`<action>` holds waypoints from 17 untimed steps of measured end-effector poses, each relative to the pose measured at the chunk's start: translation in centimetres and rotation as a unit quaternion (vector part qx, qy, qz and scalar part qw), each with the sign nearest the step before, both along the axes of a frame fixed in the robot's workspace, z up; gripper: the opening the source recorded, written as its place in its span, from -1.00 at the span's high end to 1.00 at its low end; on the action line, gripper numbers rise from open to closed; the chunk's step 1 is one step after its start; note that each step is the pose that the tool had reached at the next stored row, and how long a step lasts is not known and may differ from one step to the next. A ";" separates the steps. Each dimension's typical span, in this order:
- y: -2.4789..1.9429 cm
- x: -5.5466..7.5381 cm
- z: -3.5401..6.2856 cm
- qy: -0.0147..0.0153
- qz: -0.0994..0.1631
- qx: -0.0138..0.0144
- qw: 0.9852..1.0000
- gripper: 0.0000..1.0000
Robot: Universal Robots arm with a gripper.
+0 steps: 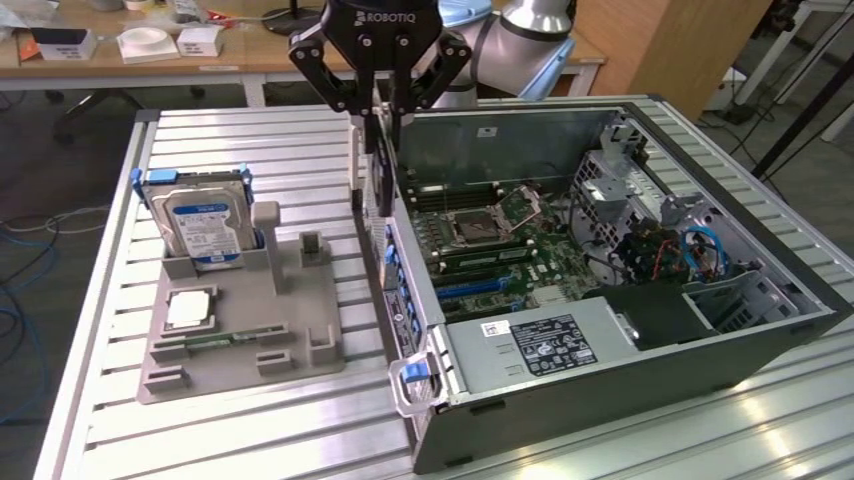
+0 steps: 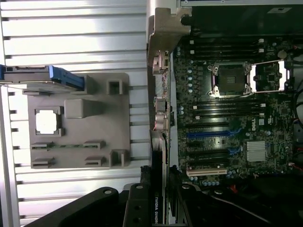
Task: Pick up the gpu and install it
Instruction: 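Pick up the gpu and move the gpu toward the slot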
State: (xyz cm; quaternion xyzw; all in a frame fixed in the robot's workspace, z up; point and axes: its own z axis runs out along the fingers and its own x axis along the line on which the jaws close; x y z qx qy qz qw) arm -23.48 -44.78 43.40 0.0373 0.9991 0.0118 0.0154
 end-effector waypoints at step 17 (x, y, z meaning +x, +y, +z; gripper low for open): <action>0.00 1.2 0.00 0.000 0.000 0.000 1.000 0.48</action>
